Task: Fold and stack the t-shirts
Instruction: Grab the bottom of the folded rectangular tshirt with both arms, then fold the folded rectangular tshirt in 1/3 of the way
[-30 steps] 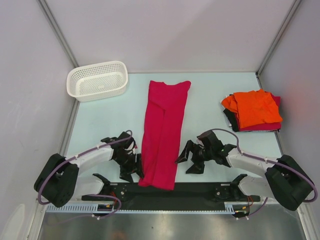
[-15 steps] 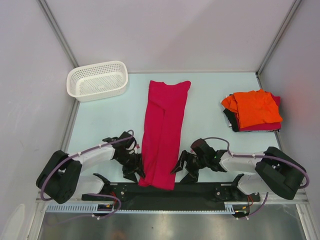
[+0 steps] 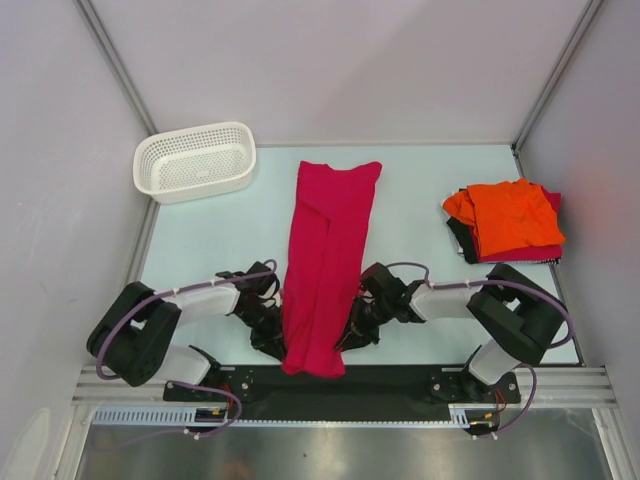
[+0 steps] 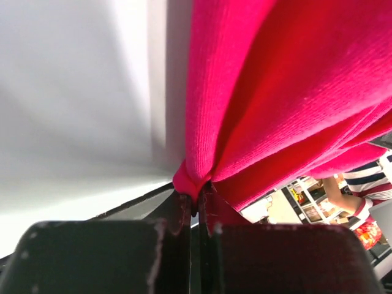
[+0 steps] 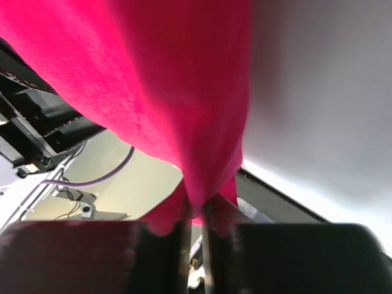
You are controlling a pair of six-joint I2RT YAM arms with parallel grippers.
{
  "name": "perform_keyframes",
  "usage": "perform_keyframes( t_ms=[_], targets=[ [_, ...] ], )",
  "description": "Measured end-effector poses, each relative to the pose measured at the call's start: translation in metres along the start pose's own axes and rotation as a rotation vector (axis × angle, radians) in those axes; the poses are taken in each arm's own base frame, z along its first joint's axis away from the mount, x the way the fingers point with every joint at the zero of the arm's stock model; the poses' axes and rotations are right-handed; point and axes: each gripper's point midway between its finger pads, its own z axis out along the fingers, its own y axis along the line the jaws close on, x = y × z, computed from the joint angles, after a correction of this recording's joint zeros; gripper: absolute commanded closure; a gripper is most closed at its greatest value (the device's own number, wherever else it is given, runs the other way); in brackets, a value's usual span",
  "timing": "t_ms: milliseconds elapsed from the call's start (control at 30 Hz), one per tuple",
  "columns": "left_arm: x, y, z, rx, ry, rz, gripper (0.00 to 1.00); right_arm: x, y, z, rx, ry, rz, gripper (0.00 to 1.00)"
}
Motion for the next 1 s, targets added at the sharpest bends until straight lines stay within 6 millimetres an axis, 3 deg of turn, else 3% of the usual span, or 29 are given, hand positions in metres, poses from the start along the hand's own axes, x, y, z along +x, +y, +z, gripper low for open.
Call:
perform_keyframes(
  t_ms=[267, 633, 833, 1000],
  targets=[
    [-0.005, -0.008, -0.014, -0.011, -0.052, 0.022, 1.0, -0.002, -0.004, -0.015, 0.095, 0.046, -0.002, 0.97],
    [-0.036, -0.071, -0.081, 0.061, -0.264, 0.14, 1.0, -0.028, 0.026, -0.053, 0.061, 0.011, -0.037, 0.96],
    [-0.06, -0.095, -0.103, 0.07, -0.327, 0.144, 1.0, -0.053, 0.06, -0.07, -0.018, -0.043, -0.116, 0.94],
    [-0.089, -0.094, -0.103, 0.031, -0.329, 0.108, 1.0, -0.096, 0.081, -0.073, -0.056, -0.075, -0.159, 0.93]
  ],
)
